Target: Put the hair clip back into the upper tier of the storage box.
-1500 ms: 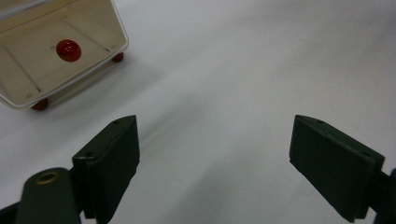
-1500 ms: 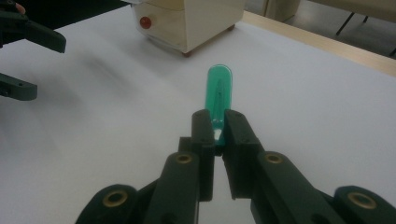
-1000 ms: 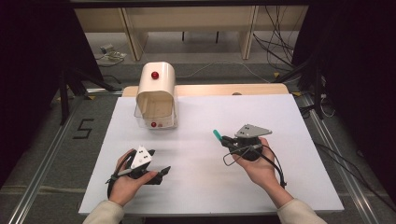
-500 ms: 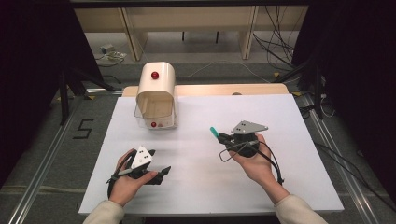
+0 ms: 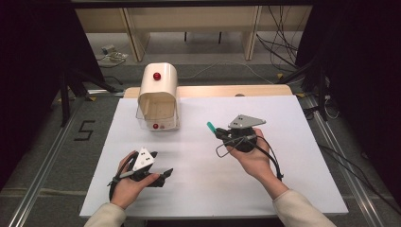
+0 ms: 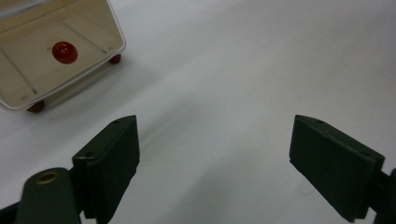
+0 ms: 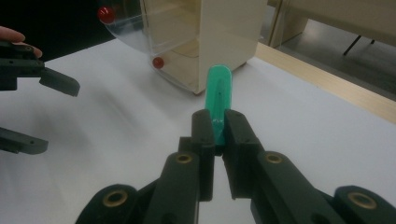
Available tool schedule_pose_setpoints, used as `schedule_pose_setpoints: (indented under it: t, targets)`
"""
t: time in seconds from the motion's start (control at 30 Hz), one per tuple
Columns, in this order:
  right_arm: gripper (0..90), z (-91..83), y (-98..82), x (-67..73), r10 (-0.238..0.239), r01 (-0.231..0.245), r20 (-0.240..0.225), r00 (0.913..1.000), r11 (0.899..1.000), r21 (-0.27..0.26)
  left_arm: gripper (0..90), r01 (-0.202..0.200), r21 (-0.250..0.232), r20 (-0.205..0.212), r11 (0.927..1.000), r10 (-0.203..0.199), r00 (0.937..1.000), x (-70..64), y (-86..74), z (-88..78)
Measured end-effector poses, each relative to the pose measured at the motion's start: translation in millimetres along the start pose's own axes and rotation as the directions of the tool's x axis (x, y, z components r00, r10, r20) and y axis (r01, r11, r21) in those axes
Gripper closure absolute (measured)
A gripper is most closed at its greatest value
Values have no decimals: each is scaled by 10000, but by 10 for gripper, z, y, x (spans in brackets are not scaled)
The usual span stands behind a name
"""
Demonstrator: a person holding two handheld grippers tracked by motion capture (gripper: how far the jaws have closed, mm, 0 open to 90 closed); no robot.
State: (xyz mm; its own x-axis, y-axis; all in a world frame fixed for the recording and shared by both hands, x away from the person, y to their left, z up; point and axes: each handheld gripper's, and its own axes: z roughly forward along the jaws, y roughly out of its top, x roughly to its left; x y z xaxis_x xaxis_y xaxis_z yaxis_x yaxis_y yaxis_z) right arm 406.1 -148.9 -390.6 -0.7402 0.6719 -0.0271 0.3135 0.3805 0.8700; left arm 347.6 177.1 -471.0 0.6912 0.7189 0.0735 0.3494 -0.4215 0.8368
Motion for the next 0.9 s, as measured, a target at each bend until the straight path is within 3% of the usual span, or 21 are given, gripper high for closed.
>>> schedule_pose_setpoints:
  t: [0.9]
  targets:
    - [838, 137, 182, 8, -87, 86, -152, 9998, 10000, -37, 159, 47, -50, 2, 10000, -47, 10000, -1, 1, 0]
